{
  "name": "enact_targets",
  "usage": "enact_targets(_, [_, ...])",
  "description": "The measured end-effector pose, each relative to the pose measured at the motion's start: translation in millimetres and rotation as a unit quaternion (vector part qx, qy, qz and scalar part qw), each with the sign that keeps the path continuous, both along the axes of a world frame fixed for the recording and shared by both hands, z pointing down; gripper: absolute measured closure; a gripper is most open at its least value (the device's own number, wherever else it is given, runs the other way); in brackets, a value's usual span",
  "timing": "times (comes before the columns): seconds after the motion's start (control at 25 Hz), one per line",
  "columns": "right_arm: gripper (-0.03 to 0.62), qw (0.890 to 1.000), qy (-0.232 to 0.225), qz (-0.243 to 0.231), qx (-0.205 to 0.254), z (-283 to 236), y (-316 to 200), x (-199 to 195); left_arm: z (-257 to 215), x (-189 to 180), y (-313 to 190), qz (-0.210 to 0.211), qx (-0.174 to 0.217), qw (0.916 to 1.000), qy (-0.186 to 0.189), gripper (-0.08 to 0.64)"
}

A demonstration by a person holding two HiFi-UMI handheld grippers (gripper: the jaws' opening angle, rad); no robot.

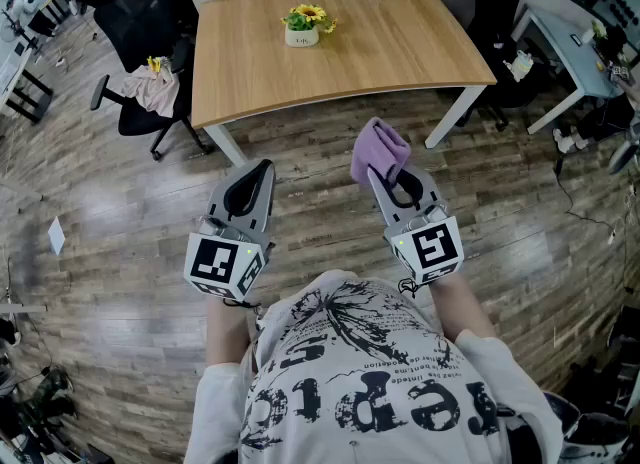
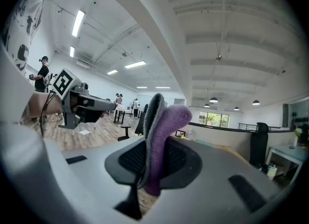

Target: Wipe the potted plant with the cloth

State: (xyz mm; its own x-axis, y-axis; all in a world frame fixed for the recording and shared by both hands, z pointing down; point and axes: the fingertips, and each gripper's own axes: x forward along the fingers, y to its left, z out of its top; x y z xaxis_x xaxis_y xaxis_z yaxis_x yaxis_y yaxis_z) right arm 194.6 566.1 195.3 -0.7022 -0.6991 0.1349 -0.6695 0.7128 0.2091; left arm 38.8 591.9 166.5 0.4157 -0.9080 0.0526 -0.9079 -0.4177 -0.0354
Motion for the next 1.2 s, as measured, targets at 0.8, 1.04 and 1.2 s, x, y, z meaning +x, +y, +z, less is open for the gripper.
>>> enact_targets(0.8, [0.525,0.997,-0.003,0.046,-0.061,37.0,-30.7,-36.9,38.4,-59.8,-18.8,-0.010,-0.037,0.9990,0.024,0.557])
enact_targets(1.04, [0.523,0.996,0.007,0.040,-0.076,53.9,-86.1,-40.8,52.3,-72.4,-60.6,-0.038,-0.046,0.9978,0.030,0.557])
enact_targets(1.2, [0.523,0.997,0.009,0.017,-0.075,61.4,-144.6,-43.8,59.1,-75.6,-111.4,-0.064,-0.048,0.9961,0.037,0.557])
